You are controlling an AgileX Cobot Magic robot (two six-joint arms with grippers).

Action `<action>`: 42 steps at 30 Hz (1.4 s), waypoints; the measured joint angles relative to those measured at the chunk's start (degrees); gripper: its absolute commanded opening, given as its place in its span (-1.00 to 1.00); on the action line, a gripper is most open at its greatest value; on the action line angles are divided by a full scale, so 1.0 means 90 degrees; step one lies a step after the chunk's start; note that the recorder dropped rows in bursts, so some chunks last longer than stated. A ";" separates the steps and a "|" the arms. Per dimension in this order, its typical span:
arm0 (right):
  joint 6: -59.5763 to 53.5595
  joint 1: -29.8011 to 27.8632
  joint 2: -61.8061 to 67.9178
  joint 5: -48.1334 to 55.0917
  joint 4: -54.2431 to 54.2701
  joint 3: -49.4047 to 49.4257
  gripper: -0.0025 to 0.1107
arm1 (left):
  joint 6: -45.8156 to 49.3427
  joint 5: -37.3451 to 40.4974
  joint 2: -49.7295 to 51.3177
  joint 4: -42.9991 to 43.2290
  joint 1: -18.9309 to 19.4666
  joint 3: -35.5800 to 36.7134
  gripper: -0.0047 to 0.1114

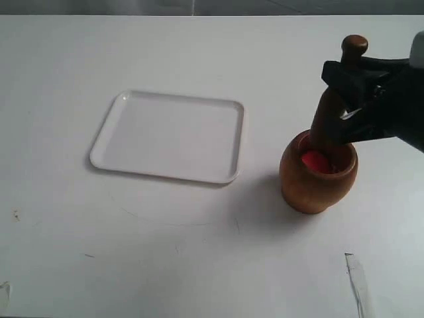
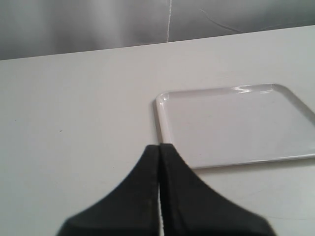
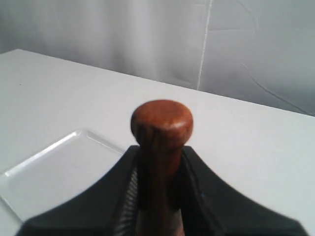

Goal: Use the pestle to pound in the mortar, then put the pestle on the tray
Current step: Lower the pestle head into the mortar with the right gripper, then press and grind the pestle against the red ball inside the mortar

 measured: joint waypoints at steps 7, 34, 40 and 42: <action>-0.0242 0.0000 -0.0134 0.0517 -0.0093 0.0000 -0.96 | 0.0000 0.0000 0.0000 0.0000 0.0000 0.0000 -0.92; -0.0280 0.0000 0.0834 -0.3701 0.0171 0.1160 -0.96 | 0.0000 0.0000 0.0000 0.0000 0.0000 0.0000 -0.92; -0.0280 0.0000 0.0246 -0.2533 0.0171 0.0795 -0.96 | 0.0000 0.0000 0.0000 0.0000 0.0000 0.0000 -0.92; -0.0280 0.0000 0.0064 -0.2013 0.0171 0.0786 -0.96 | 0.0000 0.0000 0.0000 0.0000 0.0000 0.0000 -0.92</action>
